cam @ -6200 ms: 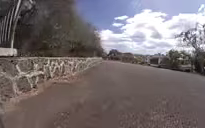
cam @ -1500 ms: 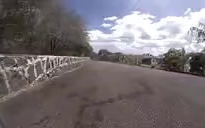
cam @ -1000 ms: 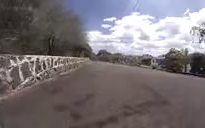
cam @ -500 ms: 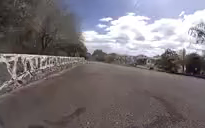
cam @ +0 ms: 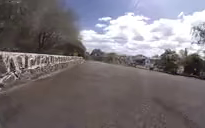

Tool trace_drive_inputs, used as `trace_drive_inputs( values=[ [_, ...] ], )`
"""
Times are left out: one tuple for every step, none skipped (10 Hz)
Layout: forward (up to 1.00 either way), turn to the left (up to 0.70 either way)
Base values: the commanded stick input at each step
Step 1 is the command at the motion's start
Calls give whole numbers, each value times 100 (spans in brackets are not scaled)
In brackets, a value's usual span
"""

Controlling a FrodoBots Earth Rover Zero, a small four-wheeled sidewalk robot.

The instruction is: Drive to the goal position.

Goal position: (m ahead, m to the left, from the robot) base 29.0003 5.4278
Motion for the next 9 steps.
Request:
trace_drive_inputs(
  values=[
    [85, 1],
    [85, 1],
    [85, 1],
    [85, 1],
    [85, 1],
    [85, 1],
    [85, 1],
    [85, 1],
    [85, 1]
  ],
)
